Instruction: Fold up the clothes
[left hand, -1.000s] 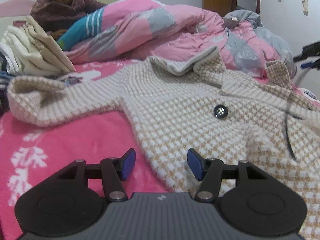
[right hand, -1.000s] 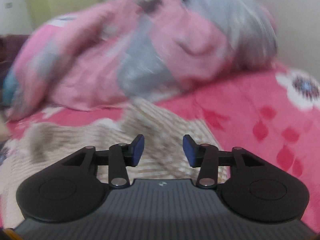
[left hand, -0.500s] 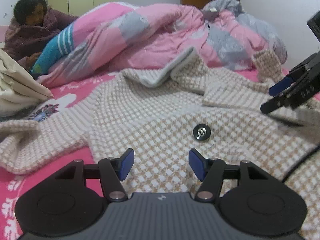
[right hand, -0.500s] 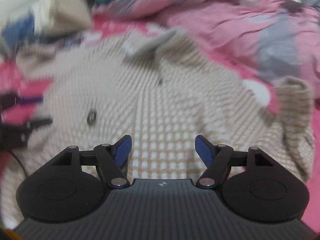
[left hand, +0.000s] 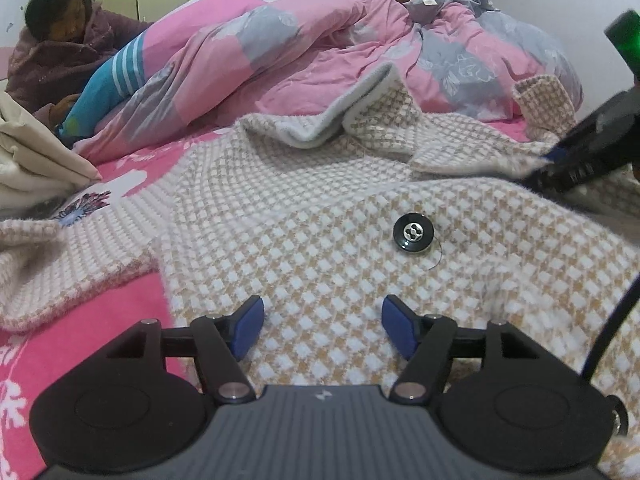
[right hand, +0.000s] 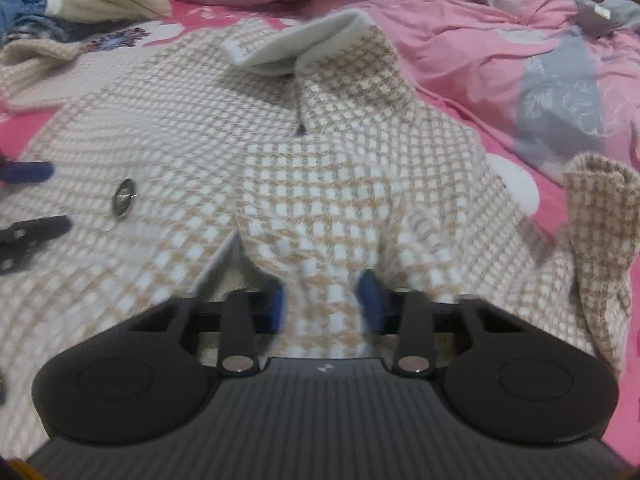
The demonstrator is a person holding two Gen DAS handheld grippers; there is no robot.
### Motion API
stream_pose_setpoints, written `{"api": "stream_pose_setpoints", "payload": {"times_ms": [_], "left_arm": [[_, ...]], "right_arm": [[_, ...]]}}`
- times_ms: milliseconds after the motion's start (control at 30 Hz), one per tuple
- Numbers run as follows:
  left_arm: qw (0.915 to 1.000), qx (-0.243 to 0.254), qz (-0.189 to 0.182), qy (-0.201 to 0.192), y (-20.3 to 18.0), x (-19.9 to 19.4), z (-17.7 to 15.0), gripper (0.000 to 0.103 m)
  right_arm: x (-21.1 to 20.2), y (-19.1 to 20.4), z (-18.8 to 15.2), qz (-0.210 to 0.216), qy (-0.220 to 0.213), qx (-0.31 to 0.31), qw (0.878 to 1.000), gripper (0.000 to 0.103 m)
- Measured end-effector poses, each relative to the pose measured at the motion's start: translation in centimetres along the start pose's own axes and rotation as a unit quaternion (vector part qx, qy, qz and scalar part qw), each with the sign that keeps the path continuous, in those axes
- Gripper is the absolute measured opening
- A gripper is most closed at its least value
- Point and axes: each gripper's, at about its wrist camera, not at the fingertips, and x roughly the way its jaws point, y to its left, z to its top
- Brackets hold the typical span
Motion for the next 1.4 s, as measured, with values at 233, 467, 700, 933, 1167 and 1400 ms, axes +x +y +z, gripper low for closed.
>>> {"api": "stream_pose_setpoints", "payload": {"times_ms": [233,467,700,933,1167,1400], "left_arm": [[1.0000,-0.004,-0.004,-0.003,0.2,0.0,-0.2,0.067],[1.0000,-0.005,-0.005,-0.005,0.2,0.0,-0.3,0.068],[0.9999,-0.008,-0.008,-0.006,0.4,0.0,-0.3,0.068],[0.9998,-0.010,-0.012,-0.007,0.6,0.0,-0.4,0.068],[0.9996,-0.019,-0.021,-0.008,1.0,0.0,-0.4,0.069],[0.9989,-0.033,-0.033,-0.011,1.5,0.0,-0.4,0.070]], "right_arm": [[-3.7,-7.1,1.9,-0.023,-0.078,0.108,0.991,0.012],[-5.4,-14.5,3.0,-0.105,-0.134,0.182,0.968,0.011],[-3.3,-21.6,5.3,-0.165,-0.160,0.200,0.952,0.011],[4.8,-24.9,5.5,-0.198,-0.136,0.199,0.950,0.013],[11.2,-26.3,2.9,-0.208,-0.026,0.260,0.943,0.057],[-2.6,-24.6,-1.0,-0.171,-0.100,0.284,0.938,0.083]]}}
